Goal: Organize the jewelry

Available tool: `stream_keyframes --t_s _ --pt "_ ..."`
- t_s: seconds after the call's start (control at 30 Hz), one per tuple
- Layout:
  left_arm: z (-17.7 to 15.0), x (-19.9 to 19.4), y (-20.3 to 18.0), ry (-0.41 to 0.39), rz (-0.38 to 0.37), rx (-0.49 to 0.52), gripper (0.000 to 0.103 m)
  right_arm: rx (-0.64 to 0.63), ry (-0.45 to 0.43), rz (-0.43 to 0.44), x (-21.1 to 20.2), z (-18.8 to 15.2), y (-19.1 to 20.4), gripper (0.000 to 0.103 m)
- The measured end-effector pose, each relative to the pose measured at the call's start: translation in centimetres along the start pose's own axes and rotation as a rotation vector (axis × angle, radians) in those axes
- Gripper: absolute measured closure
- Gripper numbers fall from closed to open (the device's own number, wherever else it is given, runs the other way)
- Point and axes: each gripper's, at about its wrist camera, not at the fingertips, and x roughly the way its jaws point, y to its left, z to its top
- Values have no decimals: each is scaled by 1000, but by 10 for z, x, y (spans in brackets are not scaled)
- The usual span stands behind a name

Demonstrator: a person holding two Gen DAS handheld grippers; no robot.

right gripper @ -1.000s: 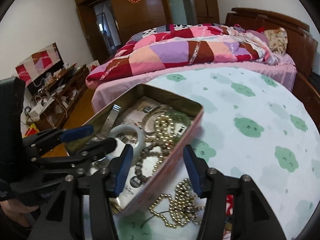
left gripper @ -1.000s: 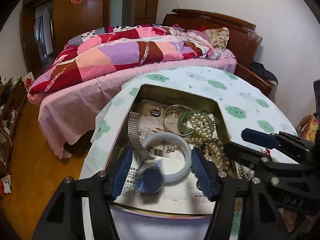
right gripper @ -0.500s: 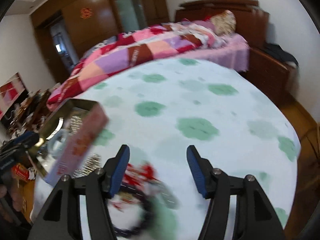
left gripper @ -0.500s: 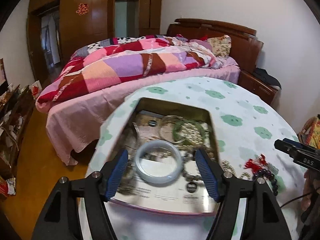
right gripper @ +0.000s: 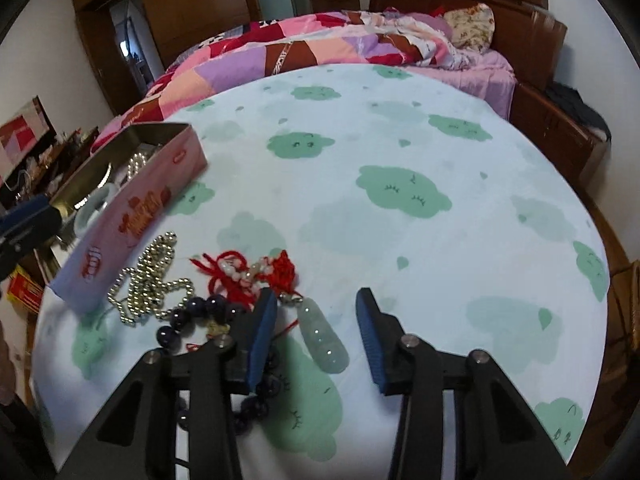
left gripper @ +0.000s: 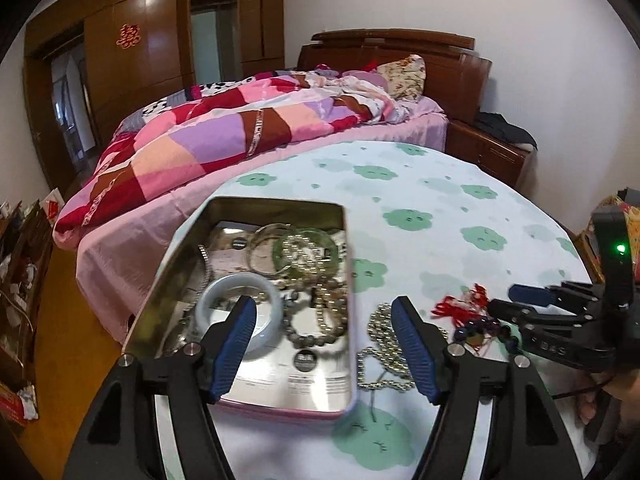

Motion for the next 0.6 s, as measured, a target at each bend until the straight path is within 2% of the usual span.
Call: stream_keyframes --t_s 0.03,0.1,0.13,0.2,0.33,0.43,0.53,0.6 --pt "0 0 -4 0 -3 11 33 -1 2 -14 0 -1 -2 70" --pt "1 0 -11 1 -7 34 33 9 -3 -24 -1 -1 -8 87" --pt "1 0 -14 1 -9 42 33 30 -3 -31 -2 0 -14 88" --pt "2 0 -21 2 -11 61 33 59 -9 -69 -4 -1 -21 88" --pt "5 2 -34 -1 -20 100 33 91 -23 -54 -8 -4 -28 88" --pt "9 9 -49 7 -41 139 33 110 -40 -74 -12 -7 -30 91" --pt "12 20 -64 33 -56 169 33 170 -52 -76 -14 -9 -43 91" --pt "15 32 -72 64 -95 167 33 191 -56 -57 -14 -9 -48 91"
